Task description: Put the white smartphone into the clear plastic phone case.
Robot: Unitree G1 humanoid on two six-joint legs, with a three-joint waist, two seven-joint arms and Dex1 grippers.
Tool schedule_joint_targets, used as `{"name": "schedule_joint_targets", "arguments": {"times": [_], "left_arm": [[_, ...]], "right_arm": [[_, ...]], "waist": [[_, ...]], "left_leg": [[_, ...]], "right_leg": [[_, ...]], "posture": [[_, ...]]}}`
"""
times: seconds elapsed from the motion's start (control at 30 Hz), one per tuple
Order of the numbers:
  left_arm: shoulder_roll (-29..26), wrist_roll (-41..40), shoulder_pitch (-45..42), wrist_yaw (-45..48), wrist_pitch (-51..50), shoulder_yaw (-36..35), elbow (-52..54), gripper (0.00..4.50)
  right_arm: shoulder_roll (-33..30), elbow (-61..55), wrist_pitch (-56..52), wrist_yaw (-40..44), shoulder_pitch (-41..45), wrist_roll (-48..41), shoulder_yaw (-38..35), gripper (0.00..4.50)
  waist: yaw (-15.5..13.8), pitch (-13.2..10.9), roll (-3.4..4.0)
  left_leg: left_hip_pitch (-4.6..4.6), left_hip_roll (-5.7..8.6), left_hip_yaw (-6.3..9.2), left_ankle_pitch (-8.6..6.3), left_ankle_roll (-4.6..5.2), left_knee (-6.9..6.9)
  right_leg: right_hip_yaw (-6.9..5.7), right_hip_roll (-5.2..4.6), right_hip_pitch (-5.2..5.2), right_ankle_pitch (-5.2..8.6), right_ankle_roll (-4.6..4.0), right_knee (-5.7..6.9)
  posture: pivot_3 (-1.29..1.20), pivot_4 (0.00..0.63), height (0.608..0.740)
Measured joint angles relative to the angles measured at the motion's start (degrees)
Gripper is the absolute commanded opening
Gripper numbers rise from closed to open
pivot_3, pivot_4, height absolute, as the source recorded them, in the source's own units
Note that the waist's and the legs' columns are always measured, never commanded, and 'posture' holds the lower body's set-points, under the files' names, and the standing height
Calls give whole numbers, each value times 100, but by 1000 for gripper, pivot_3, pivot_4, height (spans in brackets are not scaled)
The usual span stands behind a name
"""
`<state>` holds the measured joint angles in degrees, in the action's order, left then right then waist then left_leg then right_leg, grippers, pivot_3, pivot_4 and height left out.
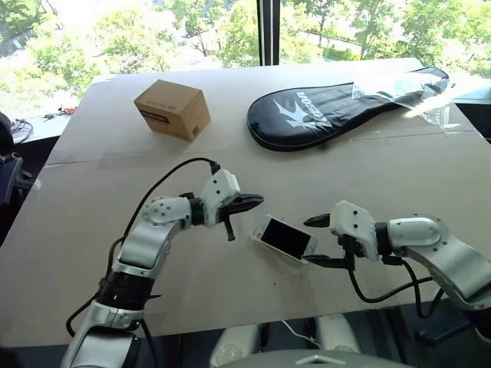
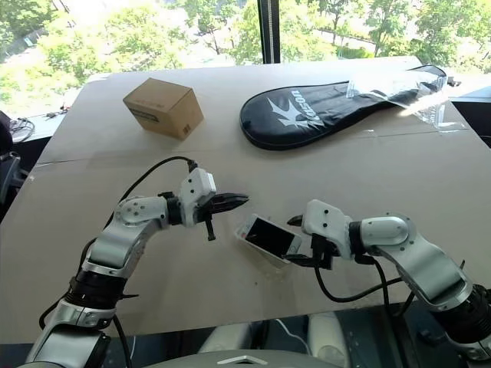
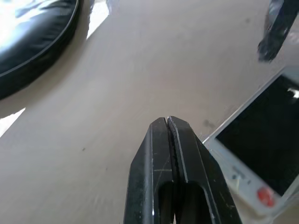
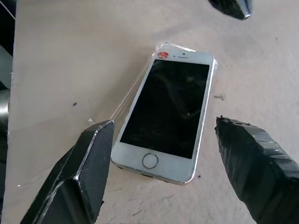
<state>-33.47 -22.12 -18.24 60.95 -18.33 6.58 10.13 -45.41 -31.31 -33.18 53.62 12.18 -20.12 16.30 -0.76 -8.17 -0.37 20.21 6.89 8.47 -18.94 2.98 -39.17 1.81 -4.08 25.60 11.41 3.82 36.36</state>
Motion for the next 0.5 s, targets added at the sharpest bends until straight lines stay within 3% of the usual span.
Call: {"name": "schedule_joint_targets", "arguments": {"times": [0.13,0.27,0.37,0.5], "left_arm": [[-663,-939,164,861,-771,-46,652,0],[-1319,-1053,214,1640,-1099,255,714,0],[-1359,-896,33,1989,-1115,653,647,0],[-910,-586,-422,2297,-932,1312,247,0]], "right_arm": [[-83,119,149,85,-65,48,-144,3661],[-63,225,163,98,-36,18,-280,3661],[-59,259,130,125,34,-103,-432,3661],[-124,189,-41,236,-86,-400,-666,3661]], "waist": [[61,-1,3],[33,-3,6],[-18,-5,4],[-28,-6,3]], "left_leg": [[-4,-2,-1,0,0,2],[-6,-1,-4,1,-1,-2],[-4,0,-5,1,0,-4],[-1,1,2,0,0,-2]], "right_leg": [[2,4,2,0,-1,9],[4,3,-1,0,-1,14],[4,2,-3,0,-1,11],[-2,-1,-3,0,-1,4]], "posture": [[0,150,740],[0,150,740],[0,150,740],[0,150,740]]}}
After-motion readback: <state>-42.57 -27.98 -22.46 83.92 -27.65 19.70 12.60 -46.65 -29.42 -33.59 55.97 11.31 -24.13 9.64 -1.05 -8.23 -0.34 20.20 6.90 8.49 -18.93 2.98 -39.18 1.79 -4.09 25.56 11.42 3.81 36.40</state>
